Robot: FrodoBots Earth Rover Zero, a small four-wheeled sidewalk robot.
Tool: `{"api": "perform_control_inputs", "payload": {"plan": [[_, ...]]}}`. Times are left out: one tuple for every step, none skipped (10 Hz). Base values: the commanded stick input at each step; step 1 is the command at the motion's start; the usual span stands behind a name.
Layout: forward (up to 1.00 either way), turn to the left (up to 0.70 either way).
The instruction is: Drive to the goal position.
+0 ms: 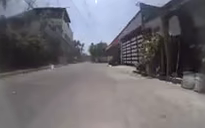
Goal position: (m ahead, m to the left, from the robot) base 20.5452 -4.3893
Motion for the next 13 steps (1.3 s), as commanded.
{"api": "perform_control_inputs", "payload": {"plan": [[0.85, 0.0], [0.85, 0.0], [0.85, 0.0], [0.85, 0.0], [0.85, 0.0], [0.85, 0.0], [0.85, 0.0], [0.85, 0.0], [0.85, 0.0], [0.85, 0.0], [0.85, 0.0], [0.85, 0.0], [0.85, 0.0]]}}
